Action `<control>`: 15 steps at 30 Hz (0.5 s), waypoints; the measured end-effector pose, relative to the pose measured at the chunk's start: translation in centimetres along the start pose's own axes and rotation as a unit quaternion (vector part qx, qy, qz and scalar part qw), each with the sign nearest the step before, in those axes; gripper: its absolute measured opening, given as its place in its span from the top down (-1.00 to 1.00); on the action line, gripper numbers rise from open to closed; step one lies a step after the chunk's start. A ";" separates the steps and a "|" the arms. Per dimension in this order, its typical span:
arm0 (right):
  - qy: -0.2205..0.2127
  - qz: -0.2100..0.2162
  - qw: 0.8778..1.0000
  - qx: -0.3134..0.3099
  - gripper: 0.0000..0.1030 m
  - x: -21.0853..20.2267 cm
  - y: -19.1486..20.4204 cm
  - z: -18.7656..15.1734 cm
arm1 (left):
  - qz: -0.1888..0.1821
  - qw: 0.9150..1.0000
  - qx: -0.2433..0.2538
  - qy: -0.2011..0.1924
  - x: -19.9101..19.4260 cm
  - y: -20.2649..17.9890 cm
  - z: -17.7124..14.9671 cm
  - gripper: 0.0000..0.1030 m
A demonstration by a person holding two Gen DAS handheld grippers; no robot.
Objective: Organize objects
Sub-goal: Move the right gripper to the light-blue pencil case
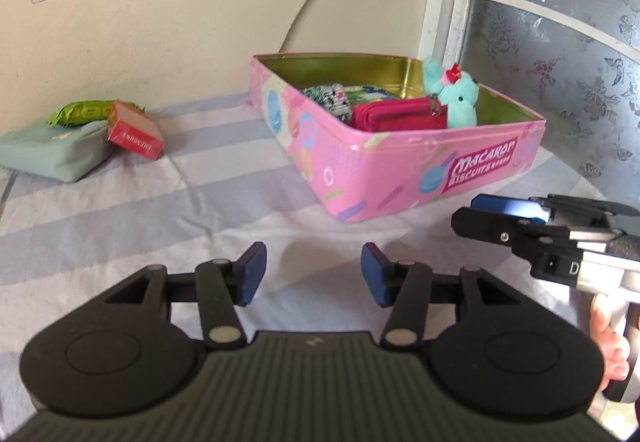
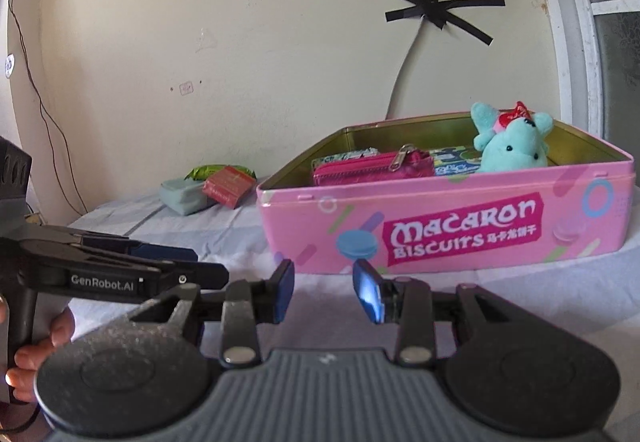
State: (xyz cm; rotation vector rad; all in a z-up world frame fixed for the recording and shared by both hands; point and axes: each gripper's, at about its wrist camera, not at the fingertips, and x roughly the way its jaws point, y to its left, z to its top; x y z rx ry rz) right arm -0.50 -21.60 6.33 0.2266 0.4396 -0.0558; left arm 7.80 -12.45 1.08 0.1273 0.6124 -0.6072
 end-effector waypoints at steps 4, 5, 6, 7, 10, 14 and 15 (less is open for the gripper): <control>0.034 0.005 0.999 -0.002 0.34 1.3 0.9 0.0 | 0.027 0.999 -0.002 0.022 -0.3 1.7 -1.2 -0.07; 0.046 0.012 0.999 0.002 0.34 1.8 1.1 0.0 | 0.029 0.999 0.002 0.022 -0.5 2.1 -1.3 -0.10; 0.060 0.017 0.998 0.003 0.34 2.4 1.4 0.0 | 0.039 0.999 0.003 0.024 -0.7 2.7 -1.4 -0.18; 0.073 0.018 0.997 -0.001 0.33 3.1 1.8 0.0 | 0.049 0.998 0.002 0.027 -0.8 3.3 -1.5 -0.19; 0.090 0.026 0.995 -0.019 0.22 4.4 3.6 0.2 | 0.066 0.997 -0.012 0.025 -1.4 5.7 -1.6 -0.20; 0.100 0.040 0.993 -0.059 0.11 6.2 6.9 0.5 | 0.119 0.992 -0.036 0.029 -1.7 9.8 -1.5 -0.21; 0.101 0.044 0.991 -0.069 0.10 6.6 8.0 0.5 | 0.128 0.990 -0.046 0.029 -1.9 11.1 -1.4 -0.21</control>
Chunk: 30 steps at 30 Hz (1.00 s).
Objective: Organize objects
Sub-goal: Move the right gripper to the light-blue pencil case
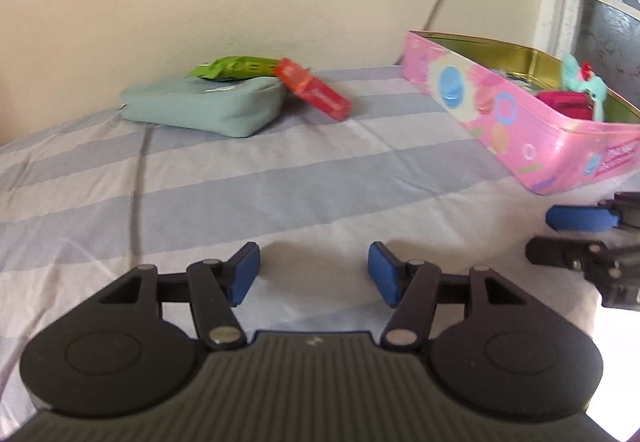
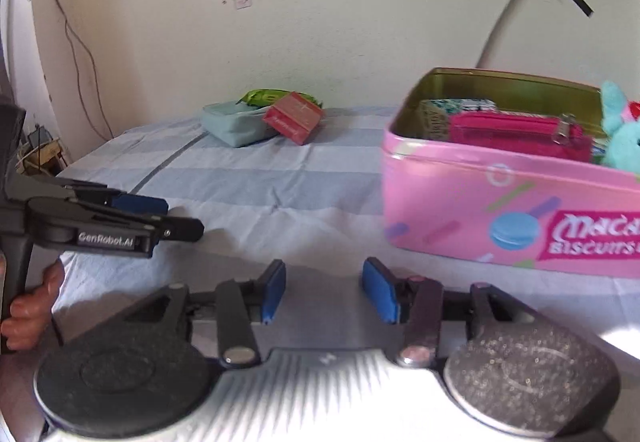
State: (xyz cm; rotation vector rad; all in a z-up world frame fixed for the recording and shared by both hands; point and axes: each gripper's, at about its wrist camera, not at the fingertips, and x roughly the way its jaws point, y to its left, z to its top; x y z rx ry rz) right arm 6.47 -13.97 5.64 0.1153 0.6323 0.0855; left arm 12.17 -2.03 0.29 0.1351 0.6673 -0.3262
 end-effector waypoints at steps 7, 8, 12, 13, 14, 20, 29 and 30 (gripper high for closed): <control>0.027 0.052 0.994 -0.088 0.13 4.3 6.9 2.4 | 0.116 0.990 -0.077 -0.015 1.1 8.1 0.7 -0.21; 0.032 0.064 0.994 -0.088 0.12 5.1 7.5 2.9 | 0.125 0.987 -0.100 -0.013 1.4 9.2 0.6 -0.22; 0.036 0.090 0.992 -0.085 0.11 8.6 9.5 5.1 | 0.125 0.977 -0.171 -0.026 0.5 11.9 0.6 -0.23; 0.037 0.101 0.992 -0.066 0.12 9.8 9.7 6.0 | 0.127 0.976 -0.177 -0.025 0.5 12.3 0.6 -0.23; 0.037 0.110 0.992 -0.044 0.13 10.9 9.8 6.8 | 0.123 0.974 -0.186 -0.028 0.4 12.6 0.6 -0.25; 0.032 0.134 0.973 0.183 0.10 18.0 6.4 10.8 | 0.105 0.974 -0.199 -0.028 0.5 12.9 0.7 -0.44; -0.030 0.079 0.951 0.298 -0.16 22.0 4.9 12.5 | 0.088 0.970 -0.224 -0.028 0.4 13.7 0.8 -0.47; -0.030 0.070 0.952 0.296 -0.13 22.1 5.1 12.6 | 0.088 0.970 -0.224 -0.028 0.4 13.7 0.8 -0.47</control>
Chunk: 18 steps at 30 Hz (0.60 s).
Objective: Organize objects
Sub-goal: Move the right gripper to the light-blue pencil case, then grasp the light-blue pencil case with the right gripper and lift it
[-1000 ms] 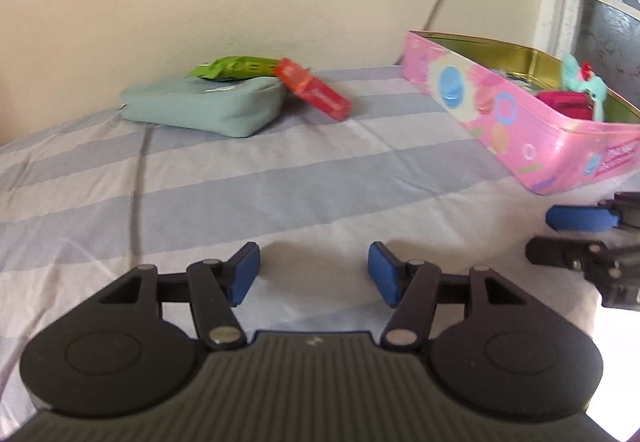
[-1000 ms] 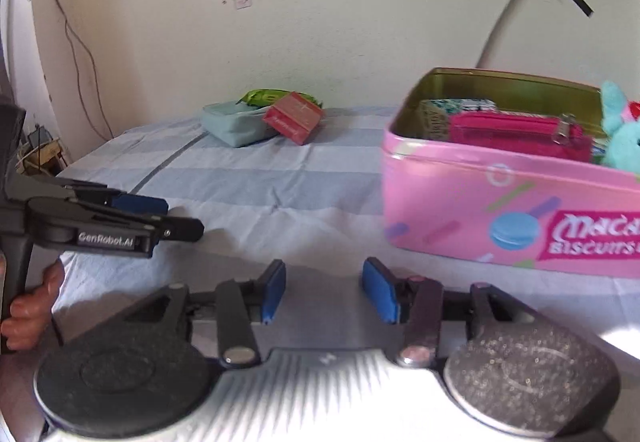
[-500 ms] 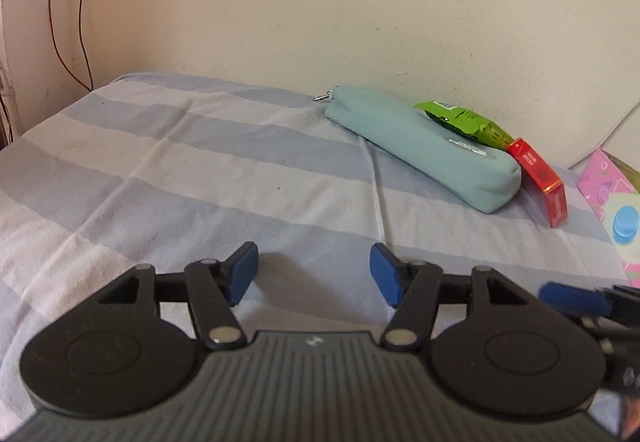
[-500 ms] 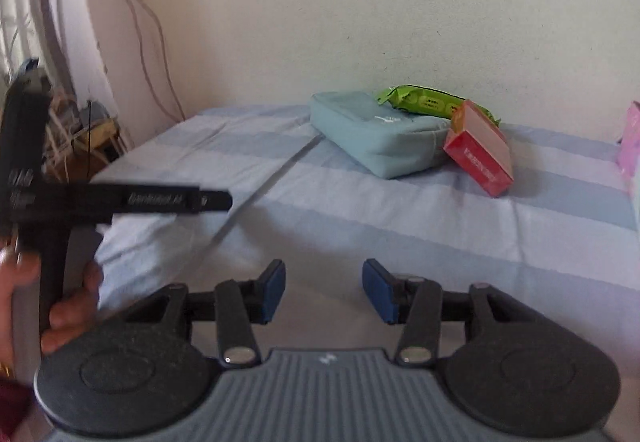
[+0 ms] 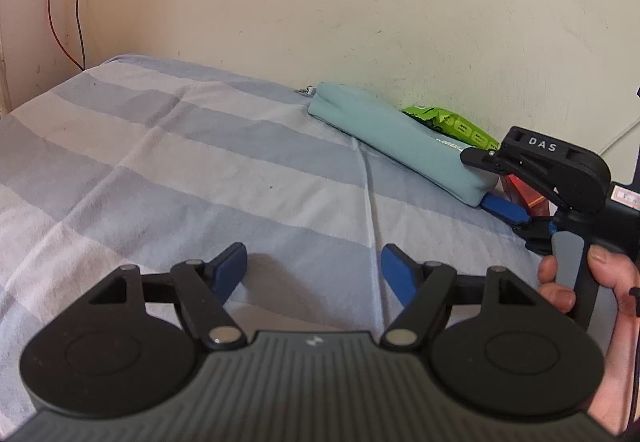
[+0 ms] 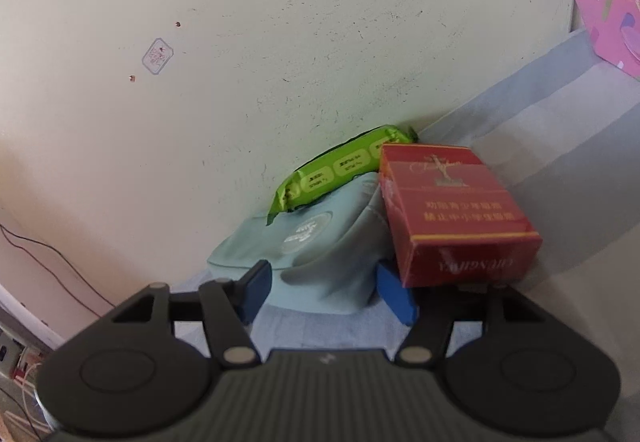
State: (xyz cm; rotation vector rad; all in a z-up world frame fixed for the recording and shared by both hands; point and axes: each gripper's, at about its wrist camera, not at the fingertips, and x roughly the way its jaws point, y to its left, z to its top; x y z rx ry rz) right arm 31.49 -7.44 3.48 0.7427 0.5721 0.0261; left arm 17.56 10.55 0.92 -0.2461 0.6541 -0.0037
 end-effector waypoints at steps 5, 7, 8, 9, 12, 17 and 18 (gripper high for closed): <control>0.002 -0.016 1.000 0.005 0.28 -0.2 -0.4 -0.1 | 0.006 1.000 0.011 -0.003 0.2 -0.1 0.0 -0.47; 0.006 -0.004 1.000 0.013 0.43 -1.0 -0.9 -0.4 | 0.014 1.000 0.012 -0.005 0.3 0.1 0.1 -0.47; 0.010 0.001 1.000 0.015 0.44 -1.4 -1.2 -0.6 | 0.018 1.000 0.007 -0.006 0.2 0.3 0.2 -0.47; 0.015 0.006 1.000 0.015 0.46 -2.0 -1.1 -0.9 | 0.022 1.000 -0.001 -0.008 0.2 0.7 0.3 -0.47; 0.029 0.022 0.999 0.007 0.49 -4.7 -1.6 -2.0 | 0.026 0.999 -0.033 -0.016 -0.1 2.0 0.7 -0.47; 0.066 0.043 0.997 -0.029 0.98 -10.8 -3.2 -4.7 | 0.000 0.996 -0.077 -0.039 -1.0 3.7 1.0 -0.47; 0.080 0.043 0.995 -0.035 0.94 -12.2 -3.7 -5.4 | -0.018 0.996 -0.078 -0.043 -1.2 3.6 0.9 -0.48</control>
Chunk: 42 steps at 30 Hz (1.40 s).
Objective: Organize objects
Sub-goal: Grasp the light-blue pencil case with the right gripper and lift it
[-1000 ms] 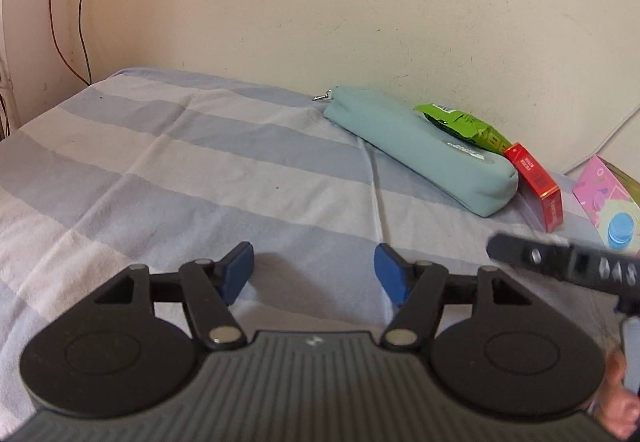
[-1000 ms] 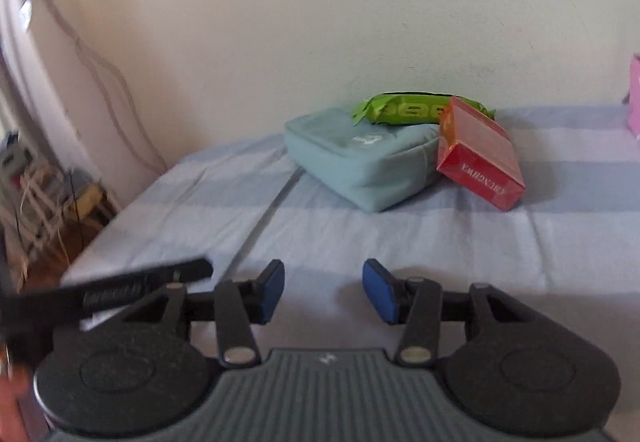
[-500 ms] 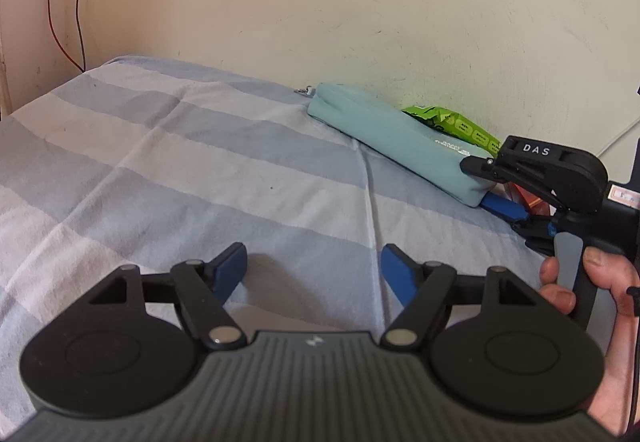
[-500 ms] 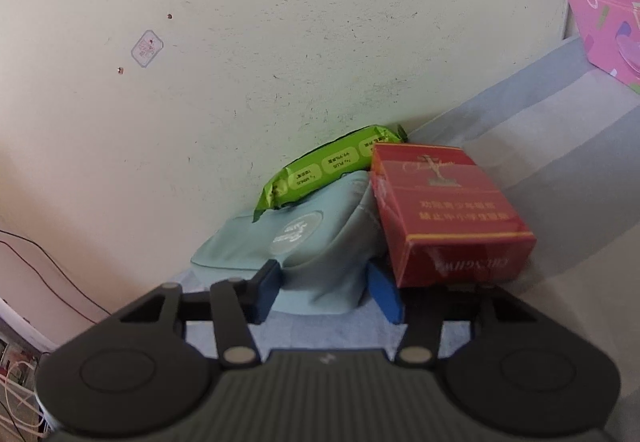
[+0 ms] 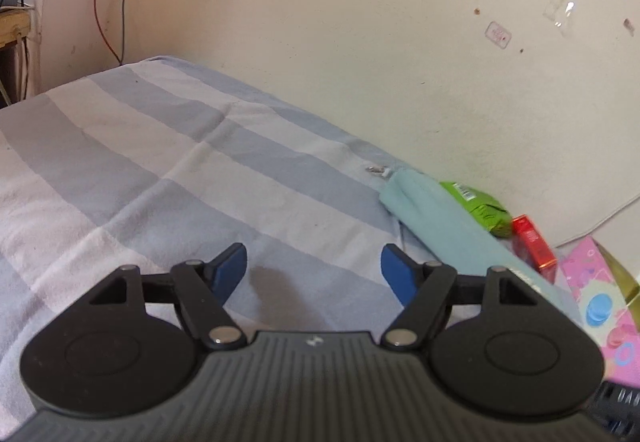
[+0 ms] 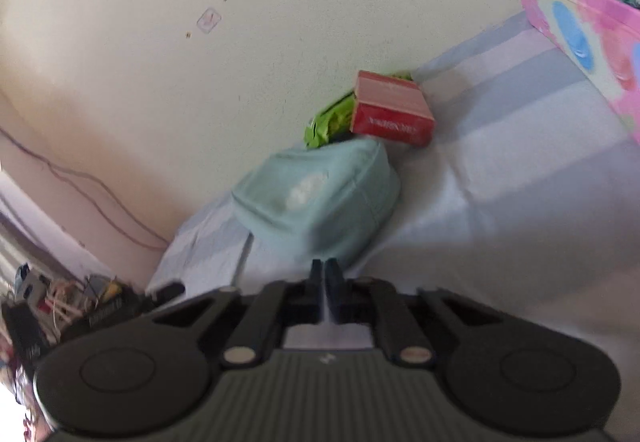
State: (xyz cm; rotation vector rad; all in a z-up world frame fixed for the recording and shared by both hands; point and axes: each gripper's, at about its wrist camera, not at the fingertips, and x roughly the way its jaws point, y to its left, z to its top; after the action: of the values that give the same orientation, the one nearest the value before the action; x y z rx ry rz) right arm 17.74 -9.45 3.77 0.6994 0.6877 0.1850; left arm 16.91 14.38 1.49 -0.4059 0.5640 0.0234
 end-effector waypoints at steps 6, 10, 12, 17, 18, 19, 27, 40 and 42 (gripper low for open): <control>0.020 0.006 0.999 -0.037 0.89 -7.9 -2.8 -3.7 | -0.067 0.996 0.059 -0.018 -0.5 -3.3 -0.9 -0.62; -0.012 0.012 1.000 0.019 0.58 -8.7 -4.1 -1.9 | -0.050 0.997 0.053 -0.012 0.1 -4.0 -0.7 -0.62; -0.041 0.028 0.997 0.061 0.06 -7.6 -4.2 -0.2 | -0.043 0.998 0.041 -0.001 0.7 -3.3 -0.9 -0.62; -0.062 0.022 0.992 0.107 -0.04 -1.9 -3.3 3.2 | -0.042 0.999 0.013 0.013 1.5 -1.4 -0.9 -0.62; -0.063 0.012 0.992 0.104 -0.05 -0.7 -2.8 3.5 | -0.040 0.999 0.016 0.012 1.5 -1.5 -0.9 -0.62; -0.066 0.001 0.993 0.099 -0.05 0.6 -2.3 3.8 | -0.043 0.999 0.016 0.017 1.8 -1.4 -0.8 -0.62; -0.056 -0.022 0.998 0.013 0.42 4.9 0.4 3.9 | -0.053 0.998 0.011 0.020 1.9 -1.2 -0.6 -0.62; -0.023 0.003 0.997 -0.074 0.46 -11.3 -4.2 -2.4 | -0.210 0.973 0.086 0.028 -1.0 -4.0 -1.9 -0.38; -0.037 -0.015 0.996 -0.080 0.45 -15.5 -6.0 -3.6 | -0.252 0.956 0.139 0.046 -2.1 -6.5 -3.4 -0.38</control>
State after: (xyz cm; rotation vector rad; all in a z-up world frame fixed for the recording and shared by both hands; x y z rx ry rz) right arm 3.17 -17.88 5.91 0.5406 0.6056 0.1843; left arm 14.28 7.34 2.36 -0.2659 0.5319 -0.5630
